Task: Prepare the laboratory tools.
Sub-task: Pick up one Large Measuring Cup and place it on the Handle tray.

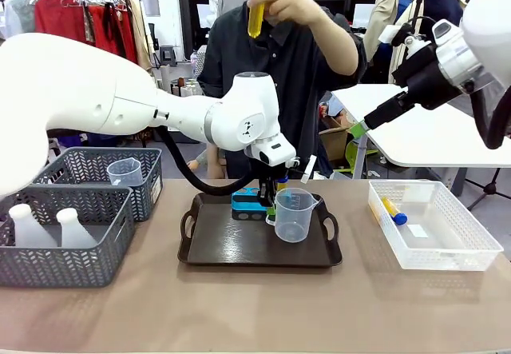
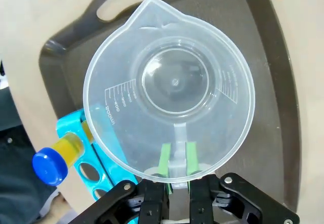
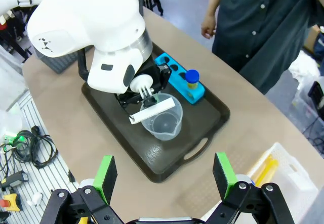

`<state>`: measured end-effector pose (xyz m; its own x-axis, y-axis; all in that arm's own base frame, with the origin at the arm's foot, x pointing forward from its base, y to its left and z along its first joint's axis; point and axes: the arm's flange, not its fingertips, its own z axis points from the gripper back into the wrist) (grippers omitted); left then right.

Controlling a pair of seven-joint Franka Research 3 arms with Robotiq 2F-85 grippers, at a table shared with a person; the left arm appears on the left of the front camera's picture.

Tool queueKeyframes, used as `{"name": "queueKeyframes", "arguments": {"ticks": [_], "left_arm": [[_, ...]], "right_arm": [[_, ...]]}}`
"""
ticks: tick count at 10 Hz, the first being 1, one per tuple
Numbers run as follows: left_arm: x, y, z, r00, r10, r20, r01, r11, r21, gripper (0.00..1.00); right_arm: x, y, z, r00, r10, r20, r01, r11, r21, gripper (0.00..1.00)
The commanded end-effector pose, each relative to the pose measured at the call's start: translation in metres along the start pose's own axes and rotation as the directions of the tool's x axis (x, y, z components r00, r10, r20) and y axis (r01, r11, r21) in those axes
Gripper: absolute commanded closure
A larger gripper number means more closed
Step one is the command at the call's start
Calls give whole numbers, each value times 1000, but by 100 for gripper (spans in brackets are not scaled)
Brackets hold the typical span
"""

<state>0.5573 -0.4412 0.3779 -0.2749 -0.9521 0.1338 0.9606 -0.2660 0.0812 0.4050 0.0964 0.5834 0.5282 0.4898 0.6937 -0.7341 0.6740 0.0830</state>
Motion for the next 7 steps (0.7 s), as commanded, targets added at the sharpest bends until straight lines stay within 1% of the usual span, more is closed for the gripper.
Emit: {"name": "queueKeyframes", "arguments": {"ticks": [1, 3, 5, 6, 7], "left_arm": [[-3, 3, -1, 1000, 14, -18, -14, 1000, -18, 94], [-4, -7, 4, 1000, 28, -8, -28, 999, -18, 57], [-7, -2, 7, 1000, 30, -5, -30, 1000, -1, 19], [-8, -12, 15, 999, 38, -6, -38, 999, 5, 0], [-12, -15, 24, 999, 40, 3, -40, 999, 20, 0]], "right_arm": [[0, 0, 1, 1000, -3, 8, 3, 1000, 11, 0], [0, 0, 1, 1000, -3, 8, 3, 1000, 11, 0], [0, 0, 1, 1000, -3, 8, 3, 1000, 11, 0], [0, 0, 1, 1000, -3, 8, 3, 1000, 11, 0], [0, 0, 1, 1000, -3, 8, 3, 1000, 11, 0]]}}
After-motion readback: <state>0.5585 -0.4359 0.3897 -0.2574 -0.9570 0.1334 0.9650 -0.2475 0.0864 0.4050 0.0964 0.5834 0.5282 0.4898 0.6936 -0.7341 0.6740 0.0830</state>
